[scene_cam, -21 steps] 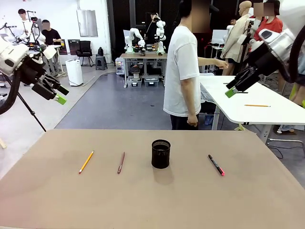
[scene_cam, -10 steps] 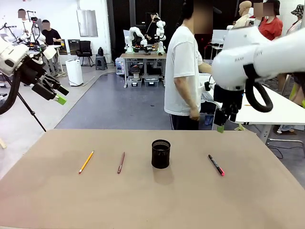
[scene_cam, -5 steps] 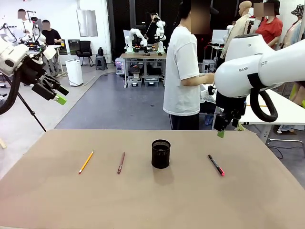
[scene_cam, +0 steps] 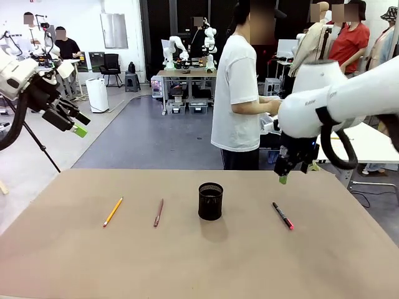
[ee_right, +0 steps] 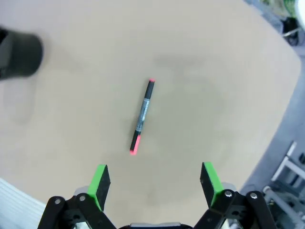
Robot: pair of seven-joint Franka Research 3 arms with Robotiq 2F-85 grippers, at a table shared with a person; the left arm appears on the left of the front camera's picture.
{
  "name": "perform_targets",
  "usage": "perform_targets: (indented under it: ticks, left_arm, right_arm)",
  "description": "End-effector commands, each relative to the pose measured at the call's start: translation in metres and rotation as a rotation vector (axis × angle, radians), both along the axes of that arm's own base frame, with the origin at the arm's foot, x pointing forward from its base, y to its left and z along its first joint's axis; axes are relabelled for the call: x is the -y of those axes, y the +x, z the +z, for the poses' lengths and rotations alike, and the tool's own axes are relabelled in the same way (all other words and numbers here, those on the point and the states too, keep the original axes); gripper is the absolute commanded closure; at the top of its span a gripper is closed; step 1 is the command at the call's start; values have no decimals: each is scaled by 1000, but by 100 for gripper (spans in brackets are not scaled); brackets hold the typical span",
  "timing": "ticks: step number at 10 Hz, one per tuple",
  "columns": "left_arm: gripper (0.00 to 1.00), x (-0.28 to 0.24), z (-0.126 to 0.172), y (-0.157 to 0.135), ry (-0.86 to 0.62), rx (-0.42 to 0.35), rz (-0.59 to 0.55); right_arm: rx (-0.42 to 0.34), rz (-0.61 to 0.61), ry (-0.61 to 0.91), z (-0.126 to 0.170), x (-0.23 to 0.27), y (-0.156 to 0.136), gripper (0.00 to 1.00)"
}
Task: Place the pens into the pen holder.
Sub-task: Pick up a writing instrument from the table and place it into the Pen holder.
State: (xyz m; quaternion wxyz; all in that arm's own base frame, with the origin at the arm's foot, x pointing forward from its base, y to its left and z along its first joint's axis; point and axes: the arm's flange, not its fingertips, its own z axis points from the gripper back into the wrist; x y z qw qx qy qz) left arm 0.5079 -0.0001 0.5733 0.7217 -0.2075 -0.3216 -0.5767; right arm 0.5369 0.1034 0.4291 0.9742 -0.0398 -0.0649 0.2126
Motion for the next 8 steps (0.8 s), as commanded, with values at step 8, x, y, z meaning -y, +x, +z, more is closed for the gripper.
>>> perform_targets:
  ticks: [8]
  left_arm:
    - [0,0,1,0,-4,-2,-4]
  right_arm:
    - [-70,-225,96,-99,-16,45,0]
